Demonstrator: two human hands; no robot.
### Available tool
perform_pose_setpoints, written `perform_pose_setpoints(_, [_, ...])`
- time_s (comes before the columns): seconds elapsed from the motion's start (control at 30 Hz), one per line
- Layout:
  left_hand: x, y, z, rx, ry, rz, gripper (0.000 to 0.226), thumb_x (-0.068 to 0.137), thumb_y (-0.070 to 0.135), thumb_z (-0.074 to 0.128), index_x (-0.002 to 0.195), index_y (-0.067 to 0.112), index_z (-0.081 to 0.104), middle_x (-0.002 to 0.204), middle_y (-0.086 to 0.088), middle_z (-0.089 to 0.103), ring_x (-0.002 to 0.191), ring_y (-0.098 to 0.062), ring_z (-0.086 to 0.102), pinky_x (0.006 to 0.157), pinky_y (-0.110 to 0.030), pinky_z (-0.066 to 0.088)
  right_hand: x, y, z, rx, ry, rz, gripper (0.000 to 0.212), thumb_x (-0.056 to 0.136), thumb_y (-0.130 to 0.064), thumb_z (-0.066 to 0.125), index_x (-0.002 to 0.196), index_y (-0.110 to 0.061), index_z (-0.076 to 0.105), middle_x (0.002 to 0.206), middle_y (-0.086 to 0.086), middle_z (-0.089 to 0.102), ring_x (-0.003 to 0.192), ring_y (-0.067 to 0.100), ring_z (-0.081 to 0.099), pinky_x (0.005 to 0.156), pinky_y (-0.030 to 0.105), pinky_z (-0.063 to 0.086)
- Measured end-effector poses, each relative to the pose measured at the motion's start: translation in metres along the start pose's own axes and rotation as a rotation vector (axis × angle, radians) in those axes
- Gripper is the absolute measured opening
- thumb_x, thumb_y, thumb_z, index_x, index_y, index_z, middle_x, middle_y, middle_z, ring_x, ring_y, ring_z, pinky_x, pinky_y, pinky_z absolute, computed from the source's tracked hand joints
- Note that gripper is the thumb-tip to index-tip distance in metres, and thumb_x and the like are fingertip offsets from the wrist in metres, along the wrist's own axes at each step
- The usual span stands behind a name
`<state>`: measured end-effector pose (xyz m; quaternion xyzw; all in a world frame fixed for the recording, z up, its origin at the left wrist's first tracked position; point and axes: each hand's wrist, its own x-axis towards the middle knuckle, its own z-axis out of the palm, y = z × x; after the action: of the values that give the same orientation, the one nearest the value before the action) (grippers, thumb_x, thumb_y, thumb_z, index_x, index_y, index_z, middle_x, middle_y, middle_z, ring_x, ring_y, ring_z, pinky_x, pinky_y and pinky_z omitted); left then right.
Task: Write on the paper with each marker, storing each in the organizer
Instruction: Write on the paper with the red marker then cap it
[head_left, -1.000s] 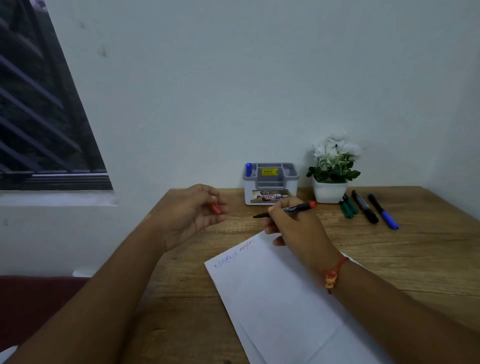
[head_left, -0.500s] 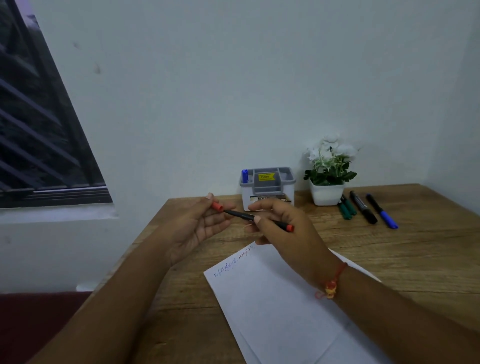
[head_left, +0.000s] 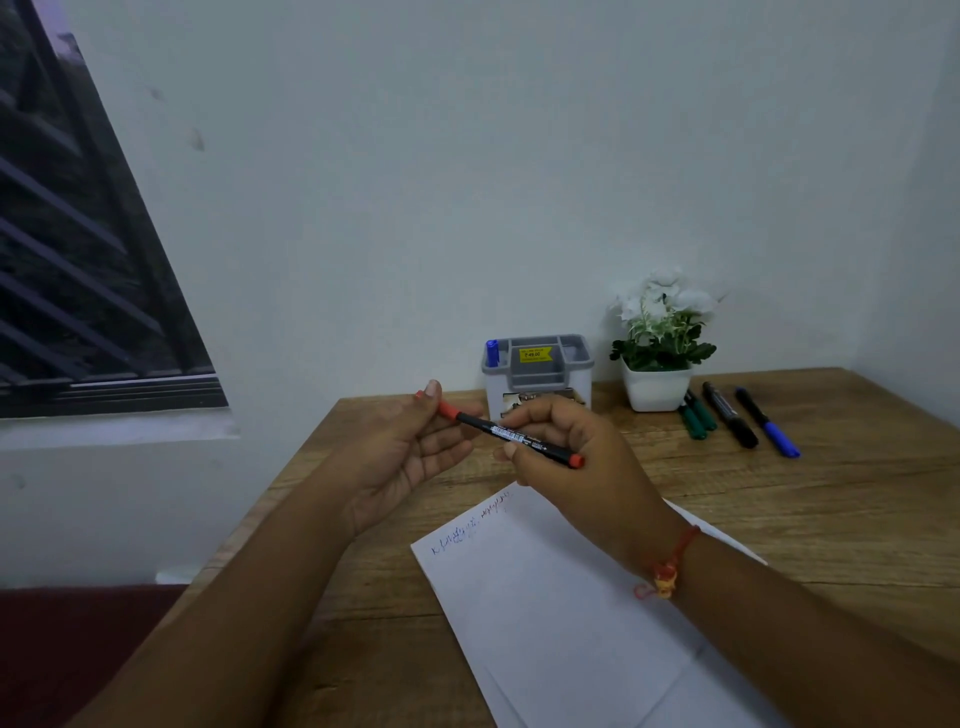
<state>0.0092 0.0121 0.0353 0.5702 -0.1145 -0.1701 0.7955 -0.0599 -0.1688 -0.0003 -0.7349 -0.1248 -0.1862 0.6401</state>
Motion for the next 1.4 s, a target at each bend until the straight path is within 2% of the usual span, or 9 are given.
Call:
perform_pose_setpoints(0.2, [-0.002, -0.001, 0.001, -0.035, 0.001, 0.026, 0.040, 0.087, 0.032, 0.061, 0.116, 0.005, 0.054, 0.113, -0.020, 0.070, 0.097, -0.022, 0.071, 0.068, -0.025, 0.057, 0.002, 0.001, -0.001, 0.013, 0.039, -0.025, 0.015, 0.092, -0.007, 0.071, 0.104, -0.015, 0.073, 0.089, -0.003, 0.079, 0.086, 0.012, 0.076, 0.073, 0.023, 0.059])
perform_pose_setpoints(0.37, [-0.003, -0.007, 0.003, -0.022, -0.058, 0.050, 0.027, 0.082, 0.024, 0.062, 0.100, 0.004, 0.063, 0.109, -0.013, 0.072, 0.096, -0.018, 0.069, 0.072, -0.026, 0.050, 0.004, 0.001, -0.004, -0.014, 0.053, -0.020, 0.008, 0.096, -0.012, 0.066, 0.095, -0.012, 0.074, 0.081, 0.002, 0.078, 0.068, 0.014, 0.074, 0.058, 0.023, 0.055])
perform_pose_setpoints(0.57, [0.000, -0.015, 0.006, -0.005, -0.080, 0.087, 0.006, 0.079, 0.020, 0.064, 0.076, 0.015, 0.067, 0.106, -0.011, 0.073, 0.095, -0.018, 0.070, 0.072, -0.028, 0.051, 0.005, -0.006, -0.010, 0.005, 0.053, 0.029, 0.032, 0.101, -0.023, 0.059, 0.077, -0.004, 0.070, 0.066, 0.008, 0.073, 0.050, 0.010, 0.061, 0.047, 0.021, 0.046])
perform_pose_setpoints(0.7, [0.000, -0.017, 0.011, 0.038, -0.058, 0.108, 0.007, 0.077, 0.019, 0.065, 0.079, 0.012, 0.062, 0.096, -0.008, 0.074, 0.090, -0.016, 0.070, 0.071, -0.028, 0.051, 0.006, -0.005, -0.011, 0.049, 0.078, 0.098, 0.042, 0.102, -0.026, 0.057, 0.082, 0.009, 0.066, 0.063, 0.010, 0.072, 0.046, 0.010, 0.056, 0.045, 0.021, 0.043])
perform_pose_setpoints(0.93, [0.002, -0.014, 0.009, 0.111, 0.012, 0.182, 0.018, 0.076, 0.016, 0.066, 0.090, 0.005, 0.061, 0.085, -0.007, 0.073, 0.081, -0.016, 0.067, 0.064, -0.022, 0.055, 0.009, -0.011, -0.014, 0.134, -0.029, 0.306, 0.047, 0.101, -0.043, 0.053, 0.096, 0.000, 0.070, 0.072, 0.011, 0.074, 0.052, 0.010, 0.062, 0.048, 0.022, 0.043])
perform_pose_setpoints(1.03, [0.004, -0.013, 0.010, 0.066, 0.056, 0.256, 0.021, 0.075, 0.014, 0.068, 0.094, 0.005, 0.066, 0.083, -0.006, 0.070, 0.076, -0.014, 0.063, 0.068, -0.021, 0.058, 0.016, -0.010, -0.018, 0.162, 0.104, 0.373, 0.056, 0.098, -0.061, 0.042, 0.103, -0.013, 0.069, 0.072, 0.009, 0.076, 0.055, 0.012, 0.067, 0.048, 0.022, 0.043])
perform_pose_setpoints(1.2, [0.005, -0.009, 0.005, 0.410, 0.277, 0.470, 0.021, 0.082, 0.019, 0.073, 0.103, 0.022, 0.072, 0.101, -0.004, 0.069, 0.094, -0.011, 0.069, 0.083, -0.029, 0.057, 0.019, 0.006, -0.045, -0.371, 0.376, 0.136, 0.069, 0.091, -0.076, 0.021, 0.084, -0.020, 0.060, 0.069, 0.003, 0.070, 0.065, 0.019, 0.068, 0.059, 0.037, 0.054])
perform_pose_setpoints(1.3, [0.005, -0.006, 0.024, 0.482, 0.380, 0.607, 0.025, 0.085, 0.010, 0.072, 0.109, 0.016, 0.067, 0.100, 0.002, 0.068, 0.090, -0.001, 0.067, 0.079, -0.020, 0.057, 0.024, 0.013, -0.065, -0.660, 0.403, 0.165, 0.061, 0.098, -0.067, 0.019, 0.088, -0.020, 0.056, 0.067, -0.001, 0.060, 0.069, 0.021, 0.061, 0.058, 0.035, 0.047])
perform_pose_setpoints(1.4, [0.017, 0.006, 0.046, 0.479, 0.386, 0.670, 0.029, 0.083, 0.009, 0.075, 0.108, 0.016, 0.061, 0.095, 0.003, 0.070, 0.091, -0.011, 0.069, 0.083, -0.028, 0.058, 0.030, 0.022, -0.079, -0.770, 0.383, 0.232, 0.055, 0.100, -0.064, 0.024, 0.090, -0.021, 0.057, 0.073, -0.002, 0.061, 0.075, 0.022, 0.062, 0.065, 0.036, 0.051])
